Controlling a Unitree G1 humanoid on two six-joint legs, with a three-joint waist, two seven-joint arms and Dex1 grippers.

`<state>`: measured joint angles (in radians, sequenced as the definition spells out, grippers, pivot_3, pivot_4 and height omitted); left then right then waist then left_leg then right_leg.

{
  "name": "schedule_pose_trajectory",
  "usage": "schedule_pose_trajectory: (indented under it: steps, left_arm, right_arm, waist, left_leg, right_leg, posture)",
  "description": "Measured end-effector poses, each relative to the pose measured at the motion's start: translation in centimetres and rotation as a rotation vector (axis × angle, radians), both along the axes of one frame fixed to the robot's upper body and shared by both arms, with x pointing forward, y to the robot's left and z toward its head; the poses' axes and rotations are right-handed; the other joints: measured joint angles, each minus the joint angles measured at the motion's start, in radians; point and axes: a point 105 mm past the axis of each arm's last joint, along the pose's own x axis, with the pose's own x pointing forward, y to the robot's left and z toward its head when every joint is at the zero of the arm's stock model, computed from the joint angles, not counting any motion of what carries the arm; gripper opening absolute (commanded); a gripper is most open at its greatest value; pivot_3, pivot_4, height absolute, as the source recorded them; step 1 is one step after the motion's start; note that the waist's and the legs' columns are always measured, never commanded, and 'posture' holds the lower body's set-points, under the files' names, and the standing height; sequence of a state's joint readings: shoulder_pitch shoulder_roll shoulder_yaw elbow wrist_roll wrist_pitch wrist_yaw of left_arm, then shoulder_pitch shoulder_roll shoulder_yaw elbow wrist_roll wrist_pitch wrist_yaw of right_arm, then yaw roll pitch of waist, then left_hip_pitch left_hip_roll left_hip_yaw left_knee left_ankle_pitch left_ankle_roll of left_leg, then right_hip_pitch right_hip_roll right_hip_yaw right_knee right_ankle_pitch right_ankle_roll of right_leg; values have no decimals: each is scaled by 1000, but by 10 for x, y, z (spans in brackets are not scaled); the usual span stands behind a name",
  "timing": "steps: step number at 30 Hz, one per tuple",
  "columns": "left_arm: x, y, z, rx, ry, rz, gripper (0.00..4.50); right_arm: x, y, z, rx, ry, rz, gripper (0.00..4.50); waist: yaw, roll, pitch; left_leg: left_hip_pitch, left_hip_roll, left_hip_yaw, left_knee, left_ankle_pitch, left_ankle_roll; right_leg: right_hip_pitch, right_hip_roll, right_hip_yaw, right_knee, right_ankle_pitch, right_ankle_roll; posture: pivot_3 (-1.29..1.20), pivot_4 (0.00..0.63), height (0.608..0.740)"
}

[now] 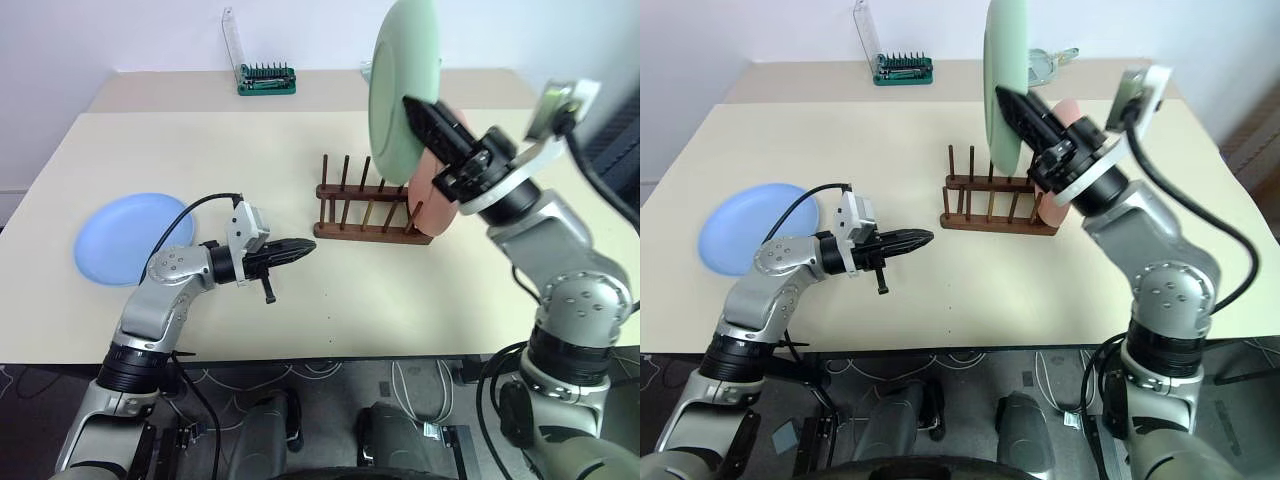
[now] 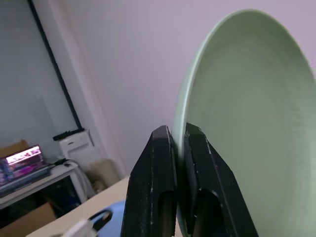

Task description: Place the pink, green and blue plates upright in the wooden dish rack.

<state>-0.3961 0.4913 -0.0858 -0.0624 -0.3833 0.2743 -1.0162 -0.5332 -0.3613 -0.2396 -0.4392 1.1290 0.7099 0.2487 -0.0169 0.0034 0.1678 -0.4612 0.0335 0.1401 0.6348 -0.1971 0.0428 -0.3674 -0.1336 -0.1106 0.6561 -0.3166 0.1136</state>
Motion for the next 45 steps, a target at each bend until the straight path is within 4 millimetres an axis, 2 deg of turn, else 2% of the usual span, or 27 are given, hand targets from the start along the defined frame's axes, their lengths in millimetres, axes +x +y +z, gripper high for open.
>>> schedule_pose_trajectory:
  steps: [2, 13, 28, 31, 33, 37, 38, 45]
  left_arm:
    - [2, 3, -3, -2, 3, 2, 0]
    - [1, 11, -18, -9, 13, 7, 0]
    - [3, 15, -21, -9, 3, 9, 0]
    - [3, 15, -21, -9, 3, 8, 0]
    - [3, 15, -22, -9, 4, 8, 0]
    - [3, 15, -22, -9, 4, 8, 0]
    - [3, 15, -22, -9, 4, 8, 0]
    - [3, 15, -22, -8, 5, 8, 0]
  right_arm:
    - [6, 0, -8, 5, 37, -13, 94]
    - [23, -4, -23, 52, 114, -58, 94]
    - [36, -11, -40, 71, 185, -103, 94]
    - [37, -13, -44, 82, 202, -114, 1056]
    - [37, -13, -45, 85, 208, -116, 1942]
    - [37, -13, -46, 89, 210, -115, 4050]
    - [37, -13, -46, 88, 211, -117, 4427]
    - [37, -13, -46, 54, 200, -133, 4427]
  waist:
    - [1, 0, 0]
    - [2, 0, 0]
    - [1, 0, 0]
    - [1, 0, 0]
    - [0, 0, 0]
    - [0, 0, 0]
    - [0, 0, 0]
    - [0, 0, 0]
  left_leg:
    - [0, 0, 0, 0, 0, 0]
    - [0, 0, 0, 0, 0, 0]
    - [0, 0, 0, -1, 0, 0]
    - [0, 0, 0, -1, 0, 0]
    - [0, 0, 0, -1, 0, 0]
    - [0, 0, 0, -1, 0, 0]
    - [0, 0, 0, -1, 0, 0]
    - [0, 0, 0, -1, 0, 0]
  right_leg:
    - [-1, 0, 0, 0, 0, 0]
    - [-1, 0, 0, 0, 0, 0]
    - [-1, 0, 0, 0, 0, 0]
    - [-1, 0, 0, 0, 0, 0]
    - [-2, 0, 0, 0, 0, 0]
    - [-2, 0, 1, 0, 0, 0]
    - [-2, 0, 1, 0, 0, 0]
    - [-2, 0, 1, 0, 0, 0]
  posture:
    - [0, 150, 736]
    - [0, 150, 736]
    - [0, 150, 736]
    - [0, 150, 736]
    - [0, 150, 736]
    - [0, 150, 736]
    - [0, 150, 736]
    - [0, 150, 736]
